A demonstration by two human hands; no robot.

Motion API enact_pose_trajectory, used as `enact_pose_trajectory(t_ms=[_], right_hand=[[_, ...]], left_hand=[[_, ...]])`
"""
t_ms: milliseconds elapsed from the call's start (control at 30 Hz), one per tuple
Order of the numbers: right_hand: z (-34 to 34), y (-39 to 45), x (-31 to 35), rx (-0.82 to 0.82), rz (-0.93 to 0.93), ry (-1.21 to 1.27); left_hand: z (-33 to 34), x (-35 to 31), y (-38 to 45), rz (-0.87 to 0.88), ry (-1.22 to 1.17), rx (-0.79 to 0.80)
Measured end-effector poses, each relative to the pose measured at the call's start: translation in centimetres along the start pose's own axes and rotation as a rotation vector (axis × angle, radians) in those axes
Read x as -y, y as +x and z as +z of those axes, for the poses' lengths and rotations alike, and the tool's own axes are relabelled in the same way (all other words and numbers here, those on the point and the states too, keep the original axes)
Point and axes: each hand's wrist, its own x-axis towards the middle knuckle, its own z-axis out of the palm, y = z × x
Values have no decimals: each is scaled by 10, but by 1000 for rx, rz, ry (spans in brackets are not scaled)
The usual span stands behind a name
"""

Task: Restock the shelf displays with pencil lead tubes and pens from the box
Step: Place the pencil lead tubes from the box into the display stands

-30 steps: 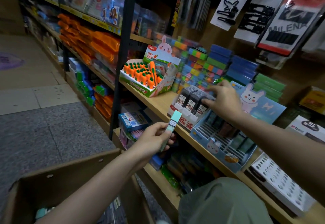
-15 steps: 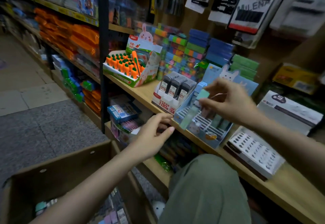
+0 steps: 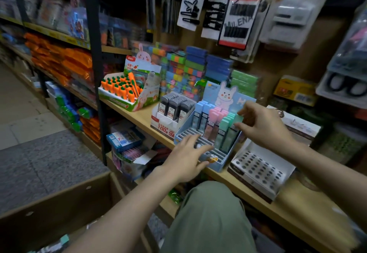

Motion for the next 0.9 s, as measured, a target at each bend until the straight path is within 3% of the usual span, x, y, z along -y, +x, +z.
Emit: enact_pose_trajectory(t_ms=[400, 733, 900], right_hand=[[29, -7, -16, -9, -77, -43], [26, -18, -9, -44, -13, -66], [30, -33, 28, -117, -45, 155]], left_hand=[[18, 8, -7, 30, 97, -37], [17, 8, -9, 19, -29, 0], [22, 7, -35, -20, -360, -294]])
